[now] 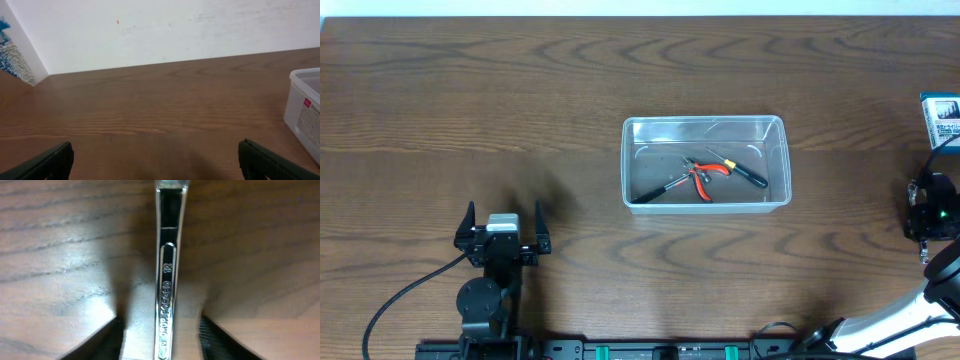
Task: Pack container
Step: 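Align and lower the right gripper, closing on the wrench shaft, then lift the wrench and carry it left over the container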
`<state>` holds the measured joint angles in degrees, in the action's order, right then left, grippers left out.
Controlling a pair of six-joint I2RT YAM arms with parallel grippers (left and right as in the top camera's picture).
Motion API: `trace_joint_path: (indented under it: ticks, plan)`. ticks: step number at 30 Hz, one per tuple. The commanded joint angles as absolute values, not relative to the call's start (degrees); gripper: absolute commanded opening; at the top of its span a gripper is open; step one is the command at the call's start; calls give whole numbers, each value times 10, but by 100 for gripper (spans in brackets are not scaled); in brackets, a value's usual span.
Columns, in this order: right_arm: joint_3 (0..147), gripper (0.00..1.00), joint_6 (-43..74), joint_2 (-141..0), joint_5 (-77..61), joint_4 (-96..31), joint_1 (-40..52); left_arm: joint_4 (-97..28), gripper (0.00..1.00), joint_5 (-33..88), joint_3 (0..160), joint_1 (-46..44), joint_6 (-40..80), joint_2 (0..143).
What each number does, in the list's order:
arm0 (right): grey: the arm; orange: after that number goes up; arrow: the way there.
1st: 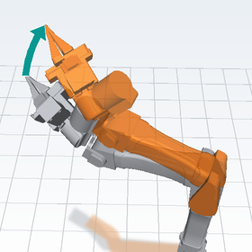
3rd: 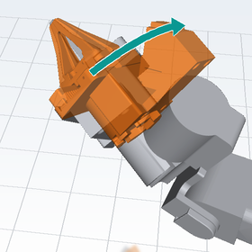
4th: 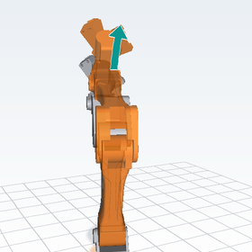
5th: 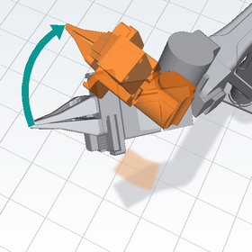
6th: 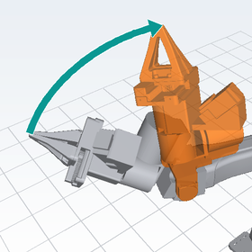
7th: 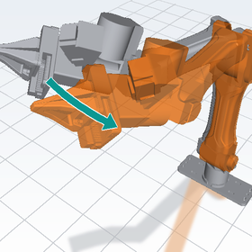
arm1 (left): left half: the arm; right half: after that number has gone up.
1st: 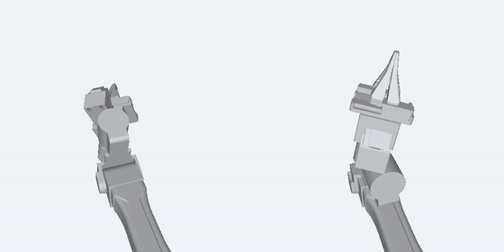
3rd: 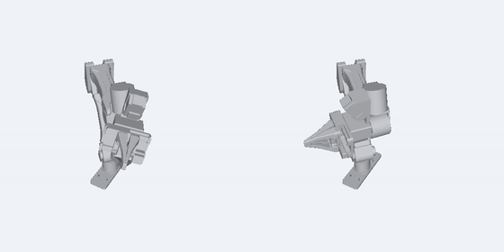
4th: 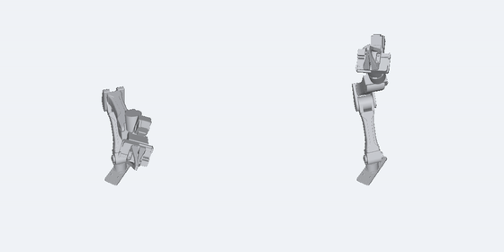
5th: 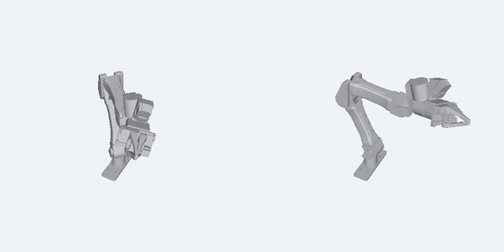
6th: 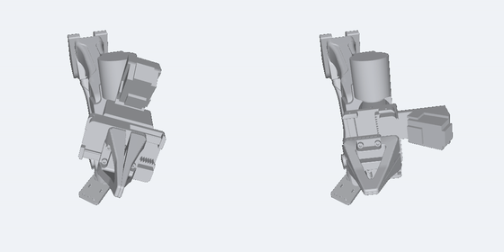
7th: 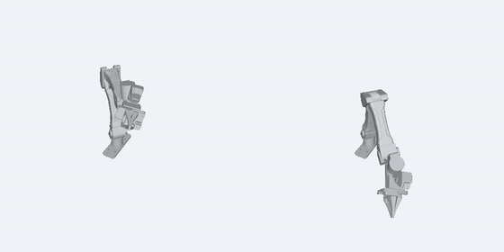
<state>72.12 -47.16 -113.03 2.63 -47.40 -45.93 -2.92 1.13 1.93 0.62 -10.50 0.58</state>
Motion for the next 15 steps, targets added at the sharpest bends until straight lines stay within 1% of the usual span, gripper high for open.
trace_joint_path:
  ticks: [1, 2, 4, 6, 8, 10, 13, 15]
  plan:
    - [715, 39, -472, -1136, 32, -472, -455, -39, 98, 8, 2, 6, -102, 3]
    - [715, 39, -472, -1136, 32, -472, -455, -39, 98, 8, 2, 6, -102, 3]
    - [715, 34, -472, -1136, 32, -472, -455, -39, 98, 8, 2, 6, -102, 3]
    - [715, 33, -471, -1136, 32, -471, -455, -39, 98, 8, 2, 6, -102, 3]
    - [715, 29, -468, -1136, 32, -471, -455, -39, 98, 8, 2, 6, -102, 3]
    - [715, 27, -468, -1136, 32, -471, -455, -39, 98, 8, 2, 6, -102, 3]
    - [715, 19, -468, -1136, 32, -470, -455, -39, 98, 8, 2, 6, -102, 3]
    - [715, 17, -468, -1136, 32, -470, -455, -39, 98, 8, 2, 6, -102, 3]
